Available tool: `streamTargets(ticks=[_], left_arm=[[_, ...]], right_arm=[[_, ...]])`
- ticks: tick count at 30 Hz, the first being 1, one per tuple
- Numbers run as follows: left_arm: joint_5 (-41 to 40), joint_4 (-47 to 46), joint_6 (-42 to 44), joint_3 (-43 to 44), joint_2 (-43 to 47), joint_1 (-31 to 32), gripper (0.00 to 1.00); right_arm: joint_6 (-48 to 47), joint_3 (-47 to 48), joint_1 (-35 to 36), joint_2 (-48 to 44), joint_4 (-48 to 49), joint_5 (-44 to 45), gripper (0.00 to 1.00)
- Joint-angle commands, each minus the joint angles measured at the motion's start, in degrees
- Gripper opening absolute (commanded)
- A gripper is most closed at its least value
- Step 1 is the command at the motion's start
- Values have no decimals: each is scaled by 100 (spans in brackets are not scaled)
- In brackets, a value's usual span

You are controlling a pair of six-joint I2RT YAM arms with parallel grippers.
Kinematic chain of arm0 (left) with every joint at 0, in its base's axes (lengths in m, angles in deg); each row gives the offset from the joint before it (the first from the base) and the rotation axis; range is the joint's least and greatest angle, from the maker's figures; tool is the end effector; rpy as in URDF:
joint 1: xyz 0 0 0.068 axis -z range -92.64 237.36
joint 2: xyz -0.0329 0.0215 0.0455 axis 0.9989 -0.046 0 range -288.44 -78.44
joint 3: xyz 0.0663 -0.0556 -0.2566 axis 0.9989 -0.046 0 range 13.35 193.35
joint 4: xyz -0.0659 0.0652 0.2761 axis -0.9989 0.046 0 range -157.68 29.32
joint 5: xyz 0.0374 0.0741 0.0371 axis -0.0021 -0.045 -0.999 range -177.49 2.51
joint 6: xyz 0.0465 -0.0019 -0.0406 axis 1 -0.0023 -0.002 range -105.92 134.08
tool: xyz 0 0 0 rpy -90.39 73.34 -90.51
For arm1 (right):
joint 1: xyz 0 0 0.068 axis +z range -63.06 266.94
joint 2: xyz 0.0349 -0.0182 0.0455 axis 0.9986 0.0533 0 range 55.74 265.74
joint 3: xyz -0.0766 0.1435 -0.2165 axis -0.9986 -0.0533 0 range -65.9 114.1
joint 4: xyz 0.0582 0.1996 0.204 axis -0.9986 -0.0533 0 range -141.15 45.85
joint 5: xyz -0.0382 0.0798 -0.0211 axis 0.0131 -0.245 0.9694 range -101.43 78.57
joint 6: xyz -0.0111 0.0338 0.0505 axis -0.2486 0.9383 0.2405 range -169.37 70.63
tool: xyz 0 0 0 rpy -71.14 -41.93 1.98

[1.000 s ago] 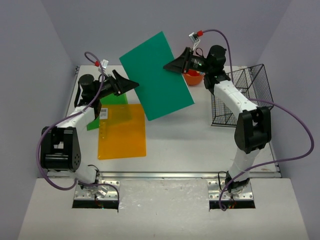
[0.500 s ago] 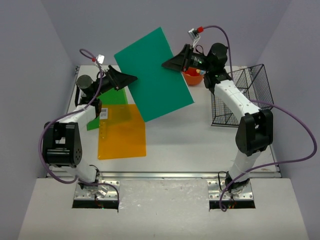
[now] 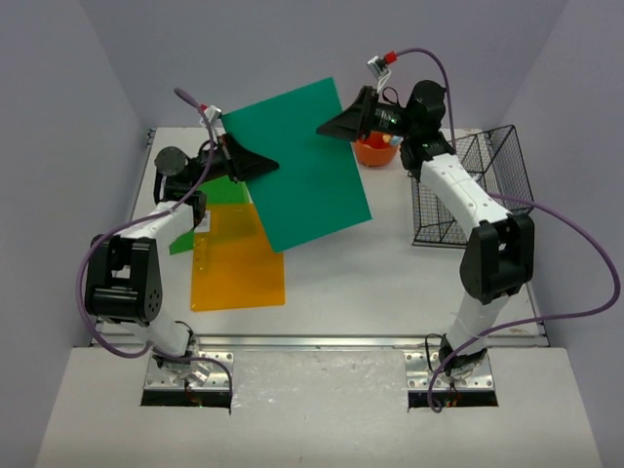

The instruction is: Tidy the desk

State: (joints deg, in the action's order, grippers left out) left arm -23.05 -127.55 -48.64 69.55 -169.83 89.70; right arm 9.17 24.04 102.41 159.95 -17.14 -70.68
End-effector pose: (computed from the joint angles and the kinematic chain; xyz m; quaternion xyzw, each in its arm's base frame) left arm 0.3704 -0.0572 0.3042 0.1585 0.6203 -0.6256 0.4458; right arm 0.4352 0.1619 0.3790 -0.1600 0.6465 0.6551 0.3567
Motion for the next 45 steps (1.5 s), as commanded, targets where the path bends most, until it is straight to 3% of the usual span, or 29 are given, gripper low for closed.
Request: streamTargets(ticks=[1, 4, 8, 9, 11, 14, 18, 21, 26, 32, 39, 45], left_arm=[[832, 1941, 2898, 207, 621, -5, 0], [1135, 4983, 5562, 800, 762, 3, 0], [1237, 6678, 8006, 1147, 745, 12, 0], [1237, 6914, 8011, 1197, 745, 33, 0], [1206, 7949, 9323, 1394, 709, 125, 0], [1021, 8887, 11193, 1499, 731, 384, 0], [687, 9689, 12756, 1388, 850, 638, 0], [514, 9695, 13311, 1217, 1047, 744, 0], [288, 8486, 13018, 506, 1490, 788, 0], [425, 9807, 13868, 1133, 1016, 861, 0], [421, 9732, 13717, 1139, 991, 891, 0], [446, 9635, 13582, 1100, 1009, 897, 0]], right_arm=[[-1326, 549, -594, -172, -1457, -428, 99], [-3048, 1073, -1010, -233, -3016, -430, 99], [-5075, 1894, -1230, -304, -4849, -377, 99], [-5382, 2001, -1230, -304, -4854, -370, 99], [-6388, 2253, -1218, -405, -5445, -541, 96], [-6979, 2632, -1086, -465, -6283, -772, 89], [-8205, 2389, -618, -851, -7040, -757, 87], [-8754, 1880, -274, -1236, -7169, -709, 85], [-9324, 1442, 287, -1457, -7756, -803, 84], [-9594, 1453, 652, -1373, -8051, -791, 83], [-10105, 2352, 1070, -728, -9251, -445, 76], [-10003, 2166, 1471, -472, -9045, 552, 76]])
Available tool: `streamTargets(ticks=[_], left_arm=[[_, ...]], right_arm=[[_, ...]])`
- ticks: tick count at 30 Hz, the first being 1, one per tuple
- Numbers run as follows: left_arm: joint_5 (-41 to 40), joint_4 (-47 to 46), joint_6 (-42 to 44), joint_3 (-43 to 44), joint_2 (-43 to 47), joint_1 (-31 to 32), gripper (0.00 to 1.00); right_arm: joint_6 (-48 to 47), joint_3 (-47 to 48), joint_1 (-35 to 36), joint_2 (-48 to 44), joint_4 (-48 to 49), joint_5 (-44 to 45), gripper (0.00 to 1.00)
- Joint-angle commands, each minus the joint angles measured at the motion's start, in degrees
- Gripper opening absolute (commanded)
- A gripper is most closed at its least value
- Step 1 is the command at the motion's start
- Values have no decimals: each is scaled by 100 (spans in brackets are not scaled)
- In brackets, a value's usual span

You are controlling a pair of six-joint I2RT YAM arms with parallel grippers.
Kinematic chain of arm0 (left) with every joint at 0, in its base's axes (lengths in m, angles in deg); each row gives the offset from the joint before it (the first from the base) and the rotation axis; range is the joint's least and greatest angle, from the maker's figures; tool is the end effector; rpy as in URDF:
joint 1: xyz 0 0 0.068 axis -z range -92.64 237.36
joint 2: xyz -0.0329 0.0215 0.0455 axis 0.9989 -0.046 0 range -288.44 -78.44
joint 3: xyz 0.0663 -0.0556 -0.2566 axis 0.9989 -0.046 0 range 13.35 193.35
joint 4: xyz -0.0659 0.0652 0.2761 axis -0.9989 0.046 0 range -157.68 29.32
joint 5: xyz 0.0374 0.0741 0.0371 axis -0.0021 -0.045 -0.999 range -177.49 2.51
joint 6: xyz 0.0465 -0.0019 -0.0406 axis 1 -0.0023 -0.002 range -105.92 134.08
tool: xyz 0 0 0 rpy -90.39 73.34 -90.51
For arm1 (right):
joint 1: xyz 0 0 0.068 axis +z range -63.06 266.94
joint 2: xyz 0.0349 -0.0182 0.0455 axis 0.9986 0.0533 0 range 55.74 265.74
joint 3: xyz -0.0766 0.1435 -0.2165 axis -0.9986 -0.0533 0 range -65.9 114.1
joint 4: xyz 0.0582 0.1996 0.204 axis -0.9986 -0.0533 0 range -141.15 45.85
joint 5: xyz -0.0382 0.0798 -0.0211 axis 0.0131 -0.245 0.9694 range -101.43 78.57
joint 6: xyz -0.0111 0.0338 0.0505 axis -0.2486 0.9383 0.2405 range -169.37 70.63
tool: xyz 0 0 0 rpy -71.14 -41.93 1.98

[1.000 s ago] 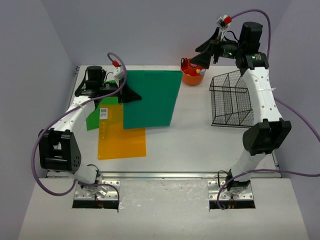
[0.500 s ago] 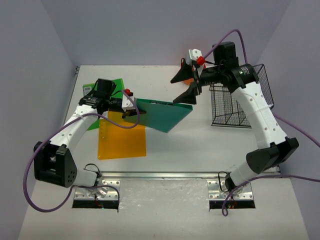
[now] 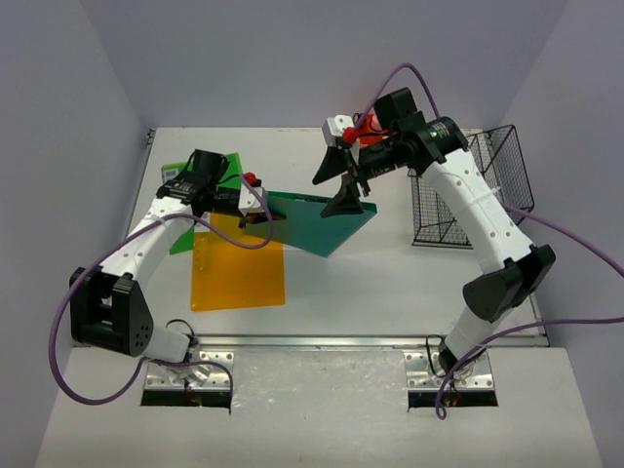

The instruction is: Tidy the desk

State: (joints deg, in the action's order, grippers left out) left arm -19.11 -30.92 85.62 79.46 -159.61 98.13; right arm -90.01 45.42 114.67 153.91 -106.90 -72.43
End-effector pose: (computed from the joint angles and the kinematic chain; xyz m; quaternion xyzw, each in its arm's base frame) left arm 0.3050 -0.1021 0.2866 0.6528 0.4676 -0.3213 0.5020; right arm 0.3135 0.2107 0.4205 -0.5993 0.5704 0.4398 0.3493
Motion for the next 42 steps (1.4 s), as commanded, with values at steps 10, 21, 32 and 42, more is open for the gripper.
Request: streamTargets(ticks=[10, 21, 32, 42], left_arm=[[105, -538, -538, -40, 46, 57, 0], [-294, -1644, -2108, -244, 404, 48, 99], [-4576, -3002, -7069, 676, 484, -338, 100], [-5147, -2576, -7995, 912, 18, -336, 100]], right_arm=[[562, 171, 610, 478, 218, 2526, 47], [1432, 1118, 638, 409, -271, 3630, 0], [2489, 1100, -4, -1012, -88, 4784, 0], [1970, 1344, -1250, -1956, 638, 6382, 0]])
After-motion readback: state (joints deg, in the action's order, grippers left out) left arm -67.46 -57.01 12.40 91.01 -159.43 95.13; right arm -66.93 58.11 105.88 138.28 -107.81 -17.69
